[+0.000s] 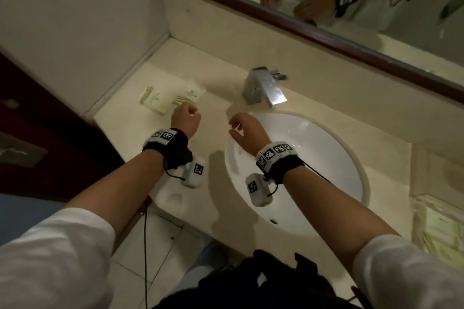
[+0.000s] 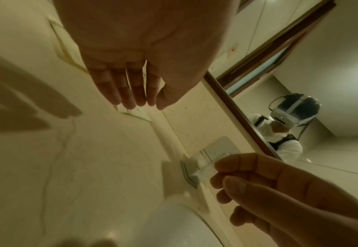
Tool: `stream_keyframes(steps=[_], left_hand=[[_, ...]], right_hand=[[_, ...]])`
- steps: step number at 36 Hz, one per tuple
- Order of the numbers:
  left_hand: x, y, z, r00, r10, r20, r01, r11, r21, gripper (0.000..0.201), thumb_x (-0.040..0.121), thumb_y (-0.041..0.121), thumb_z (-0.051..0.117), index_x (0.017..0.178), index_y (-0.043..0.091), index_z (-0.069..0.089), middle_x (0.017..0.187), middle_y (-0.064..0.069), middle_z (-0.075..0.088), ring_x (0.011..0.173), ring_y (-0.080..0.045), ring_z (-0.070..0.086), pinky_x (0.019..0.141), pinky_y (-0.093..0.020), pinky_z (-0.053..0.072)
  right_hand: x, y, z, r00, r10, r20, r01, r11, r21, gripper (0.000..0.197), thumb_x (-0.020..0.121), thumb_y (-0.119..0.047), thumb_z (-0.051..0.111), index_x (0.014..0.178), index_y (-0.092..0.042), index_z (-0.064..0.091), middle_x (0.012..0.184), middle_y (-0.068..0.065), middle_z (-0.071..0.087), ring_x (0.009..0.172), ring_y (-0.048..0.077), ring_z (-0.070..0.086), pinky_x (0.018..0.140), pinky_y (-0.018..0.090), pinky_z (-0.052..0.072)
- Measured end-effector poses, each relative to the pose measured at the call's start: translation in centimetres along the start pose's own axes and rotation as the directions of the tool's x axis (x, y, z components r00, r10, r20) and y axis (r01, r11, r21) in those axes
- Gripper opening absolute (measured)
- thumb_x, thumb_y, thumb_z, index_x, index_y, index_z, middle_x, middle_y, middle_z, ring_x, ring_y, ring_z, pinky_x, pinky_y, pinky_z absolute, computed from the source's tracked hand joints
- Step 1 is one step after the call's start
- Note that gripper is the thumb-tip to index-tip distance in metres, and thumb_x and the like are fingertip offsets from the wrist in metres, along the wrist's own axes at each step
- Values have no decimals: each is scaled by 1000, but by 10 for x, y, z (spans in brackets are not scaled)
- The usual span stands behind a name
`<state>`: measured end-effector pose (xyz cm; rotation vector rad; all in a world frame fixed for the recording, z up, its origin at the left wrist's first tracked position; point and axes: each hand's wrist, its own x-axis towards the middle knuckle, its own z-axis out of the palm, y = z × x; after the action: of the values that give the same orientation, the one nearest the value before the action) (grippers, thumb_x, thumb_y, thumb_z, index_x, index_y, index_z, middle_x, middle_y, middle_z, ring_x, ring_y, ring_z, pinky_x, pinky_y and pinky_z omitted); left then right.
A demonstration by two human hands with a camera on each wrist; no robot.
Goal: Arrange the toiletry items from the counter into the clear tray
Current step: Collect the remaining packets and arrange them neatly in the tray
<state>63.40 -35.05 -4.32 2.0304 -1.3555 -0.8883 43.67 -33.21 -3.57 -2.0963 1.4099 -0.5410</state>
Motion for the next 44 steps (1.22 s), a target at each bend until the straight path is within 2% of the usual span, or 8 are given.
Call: stream_keyframes(steps=[3,7,11,20,31,38,41,44], left_hand=[[27,-18,-16,998,-70,-2,70,997,12,31,89,18,55,117,6,57,126,-15,55,114,-32,53,96,-33,42],[46,-26,-22,991,-131,-32,133,988,81,36,88,29,57,120,14,53,129,-13,48,112,-33,53,98,-40,44],[64,-29,-23,987,-145,-68,155,971,181,41,87,33,60,123,18,49,133,-12,42,119,-34,47,105,-44,35],[90,-32,-12,993,-72,-94,95,959,266,54,81,39,66,128,19,48,137,-11,36,126,-32,35,109,-41,22],[103,-40,-10,998,9,-54,12,929,371,53,75,41,71,122,23,54,132,-6,39,121,-30,35,102,-40,25],[103,-39,-10,998,48,-48,-29,937,348,49,74,35,72,116,21,51,125,-4,48,118,-29,37,94,-38,27],[101,-37,-12,996,84,-20,-72,934,350,41,76,33,70,111,21,51,118,-2,59,114,-29,38,90,-39,27],[97,-37,-14,995,90,45,-100,932,349,35,80,34,66,110,21,52,112,-4,61,114,-29,39,91,-39,27]], right_hand=[[36,-13,12,1000,11,-10,-11,1000,-16,19,85,-14,63,102,-7,59,96,8,61,86,19,55,76,24,42],[75,-22,17,998,56,-35,-58,995,-78,22,87,-20,62,106,-10,58,102,7,60,94,22,55,82,32,46],[114,-31,28,995,103,0,-102,984,-149,29,86,-24,62,109,-8,56,109,10,59,103,26,52,88,35,43],[167,-29,46,982,185,46,-165,947,-275,44,83,-32,65,118,-9,51,119,12,53,111,29,48,92,36,42],[187,-24,68,963,259,76,-214,903,-372,75,76,-41,71,137,-12,39,137,14,41,125,33,37,102,40,35],[188,-22,72,965,261,22,-245,930,-272,57,78,-33,71,126,-11,47,127,10,50,117,29,44,97,37,37],[186,-21,66,956,292,10,-288,947,-139,41,84,-28,66,117,-11,51,115,10,59,105,28,54,87,35,45],[177,-21,60,945,327,26,-327,945,-8,36,88,-25,62,117,-7,50,110,12,63,98,27,59,78,30,44]])
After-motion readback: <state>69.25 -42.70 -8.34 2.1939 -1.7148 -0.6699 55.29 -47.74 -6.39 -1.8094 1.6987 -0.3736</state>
